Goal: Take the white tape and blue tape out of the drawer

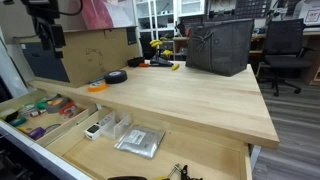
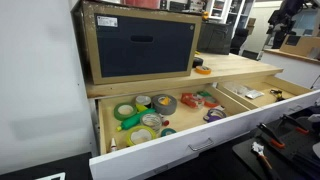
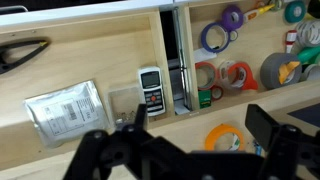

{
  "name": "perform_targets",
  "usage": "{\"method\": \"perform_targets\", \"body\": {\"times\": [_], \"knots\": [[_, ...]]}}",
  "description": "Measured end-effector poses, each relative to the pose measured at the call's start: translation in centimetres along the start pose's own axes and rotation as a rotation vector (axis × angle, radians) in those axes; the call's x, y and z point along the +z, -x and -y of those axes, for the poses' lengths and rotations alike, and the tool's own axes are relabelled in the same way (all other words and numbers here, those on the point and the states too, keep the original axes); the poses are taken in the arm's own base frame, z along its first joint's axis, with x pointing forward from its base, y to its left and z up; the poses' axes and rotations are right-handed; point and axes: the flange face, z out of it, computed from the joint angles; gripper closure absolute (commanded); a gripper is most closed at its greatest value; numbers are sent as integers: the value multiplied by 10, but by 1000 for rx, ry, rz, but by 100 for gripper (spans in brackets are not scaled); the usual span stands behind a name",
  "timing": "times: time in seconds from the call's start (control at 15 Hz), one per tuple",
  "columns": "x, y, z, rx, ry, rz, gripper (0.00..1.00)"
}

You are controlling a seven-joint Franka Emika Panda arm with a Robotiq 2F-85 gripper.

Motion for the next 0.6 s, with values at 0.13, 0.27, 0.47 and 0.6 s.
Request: {"method": "perform_targets", "body": {"times": [0.13,0.27,0.47,0.6], "knots": [[0,0,0,0,0,0,0],[0,0,0,0,0,0,0],[0,0,0,1,1,0,0],[1,0,2,-1,4,3,0]]}}
